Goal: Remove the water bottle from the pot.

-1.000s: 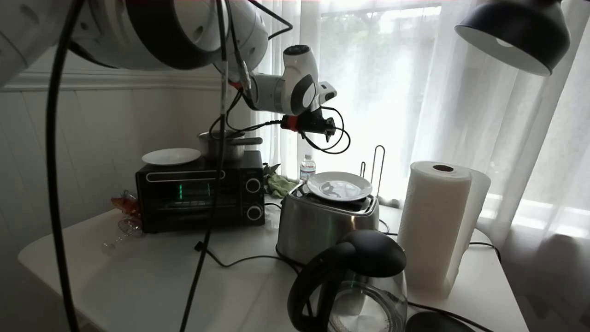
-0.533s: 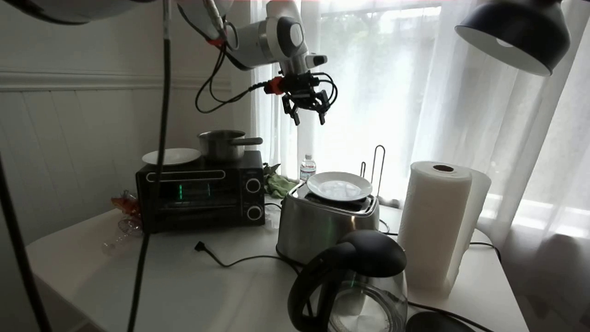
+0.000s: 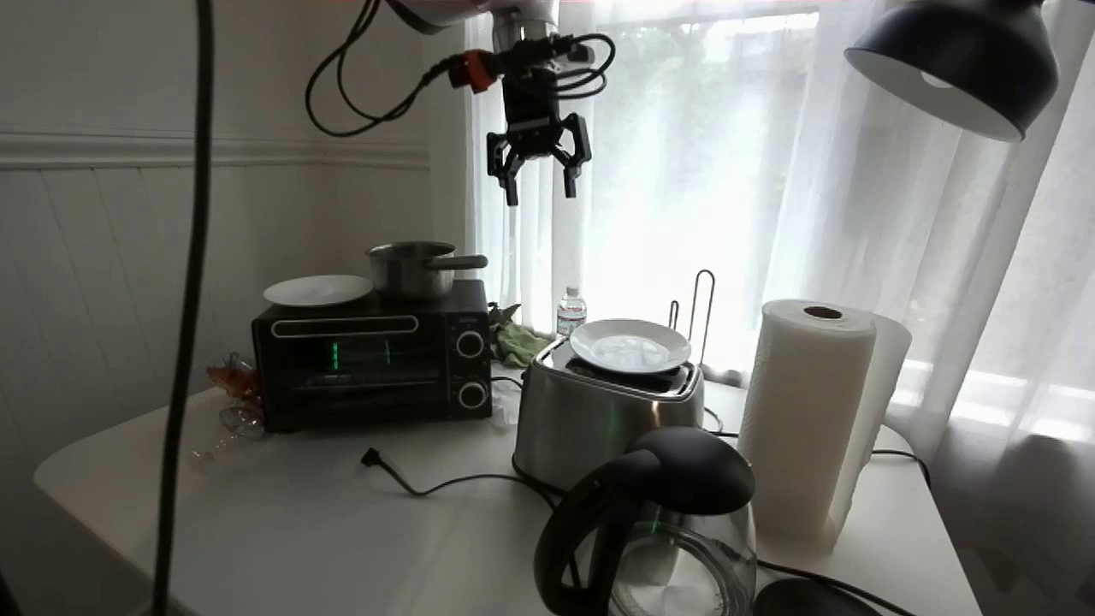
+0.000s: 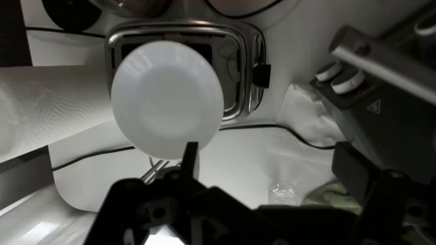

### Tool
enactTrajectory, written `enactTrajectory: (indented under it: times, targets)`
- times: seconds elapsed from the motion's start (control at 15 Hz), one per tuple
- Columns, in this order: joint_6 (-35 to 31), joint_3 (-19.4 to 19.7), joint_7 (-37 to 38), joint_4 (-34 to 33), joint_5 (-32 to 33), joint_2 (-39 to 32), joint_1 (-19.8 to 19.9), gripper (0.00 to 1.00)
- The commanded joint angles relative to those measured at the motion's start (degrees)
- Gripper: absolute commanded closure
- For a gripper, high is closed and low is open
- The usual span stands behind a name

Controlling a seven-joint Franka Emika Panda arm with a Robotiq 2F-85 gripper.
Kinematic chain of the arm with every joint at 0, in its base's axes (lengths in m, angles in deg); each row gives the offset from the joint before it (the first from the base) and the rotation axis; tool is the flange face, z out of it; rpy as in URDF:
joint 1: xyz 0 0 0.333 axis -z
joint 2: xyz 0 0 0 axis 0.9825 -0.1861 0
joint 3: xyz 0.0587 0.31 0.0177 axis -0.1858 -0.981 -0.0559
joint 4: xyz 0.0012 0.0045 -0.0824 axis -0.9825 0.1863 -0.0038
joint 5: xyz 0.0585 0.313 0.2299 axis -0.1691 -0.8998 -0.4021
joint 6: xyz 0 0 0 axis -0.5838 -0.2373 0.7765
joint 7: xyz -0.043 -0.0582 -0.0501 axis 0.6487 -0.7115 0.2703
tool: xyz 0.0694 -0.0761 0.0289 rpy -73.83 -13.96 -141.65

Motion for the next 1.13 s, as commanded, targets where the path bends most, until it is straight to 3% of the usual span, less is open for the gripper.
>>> enactTrajectory:
  times: [0.0,0.33,0.53,0.8,0.87,1.07]
  targets:
    - [0.34,-0.85,-11.66,9.73,-2.62,10.25,2.73,0.00]
    - [-4.50,0.52,-28.47,21.86,-7.12,23.85,7.31,0.00]
    - [-4.13,0.49,-38.57,25.88,-11.33,30.39,11.43,0.00]
    - [-4.72,3.27,-52.18,28.98,-15.91,35.78,13.13,0.00]
    - [-2.26,2.57,-46.76,24.05,-13.18,31.54,12.68,0.00]
    - [-2.78,3.65,-50.81,26.27,-14.39,34.15,12.92,0.00]
